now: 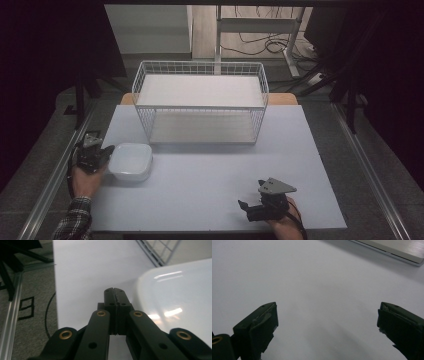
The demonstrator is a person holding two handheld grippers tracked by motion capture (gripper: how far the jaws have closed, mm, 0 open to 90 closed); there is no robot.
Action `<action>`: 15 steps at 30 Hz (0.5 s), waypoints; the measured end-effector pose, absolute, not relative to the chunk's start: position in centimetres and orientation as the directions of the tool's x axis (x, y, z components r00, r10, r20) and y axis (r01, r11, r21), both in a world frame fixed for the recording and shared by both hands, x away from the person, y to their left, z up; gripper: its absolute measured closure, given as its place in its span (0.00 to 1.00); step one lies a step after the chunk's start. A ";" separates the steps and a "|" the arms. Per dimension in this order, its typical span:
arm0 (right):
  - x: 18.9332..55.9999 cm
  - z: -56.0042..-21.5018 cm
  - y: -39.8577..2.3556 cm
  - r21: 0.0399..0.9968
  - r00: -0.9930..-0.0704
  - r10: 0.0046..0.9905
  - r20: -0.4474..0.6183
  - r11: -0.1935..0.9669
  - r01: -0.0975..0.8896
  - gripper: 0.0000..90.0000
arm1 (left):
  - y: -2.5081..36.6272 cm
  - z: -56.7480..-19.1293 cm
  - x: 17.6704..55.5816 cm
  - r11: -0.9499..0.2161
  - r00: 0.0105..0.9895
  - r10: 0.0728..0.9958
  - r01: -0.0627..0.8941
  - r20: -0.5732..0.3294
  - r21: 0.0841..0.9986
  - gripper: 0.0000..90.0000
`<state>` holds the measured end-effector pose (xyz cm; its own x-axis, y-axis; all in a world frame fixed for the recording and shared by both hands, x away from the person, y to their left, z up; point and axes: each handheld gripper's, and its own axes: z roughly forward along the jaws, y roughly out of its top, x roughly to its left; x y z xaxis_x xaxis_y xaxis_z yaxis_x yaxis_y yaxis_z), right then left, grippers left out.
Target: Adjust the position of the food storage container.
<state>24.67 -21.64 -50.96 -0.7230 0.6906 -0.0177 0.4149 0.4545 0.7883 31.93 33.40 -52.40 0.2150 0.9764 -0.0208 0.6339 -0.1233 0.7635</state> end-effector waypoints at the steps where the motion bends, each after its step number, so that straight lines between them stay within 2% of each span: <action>1: 24.7 -50.9 -21.7 0.788 -0.724 0.690 -0.019 0.456 0.414 0.04 | 33.4 -52.5 31.8 -0.112 0.217 0.975 0.630 -0.036 0.768 1.00; 6: 24.6 -50.9 -21.7 0.786 -0.727 0.687 -0.018 0.459 0.415 0.04 | 33.3 -52.9 31.2 -0.064 0.218 0.972 0.620 -0.093 0.782 1.00; 15: 24.6 -50.9 -21.6 0.785 -0.728 0.686 -0.017 0.460 0.415 0.04 | 32.1 -53.1 30.6 -0.087 0.249 0.964 0.616 -0.089 0.783 1.00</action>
<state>24.63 -21.64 -50.93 -0.7278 0.6855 -0.0171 0.4152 0.4604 0.7846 30.57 32.06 -53.08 0.2490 0.9644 -0.0890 0.6165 -0.0869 0.7825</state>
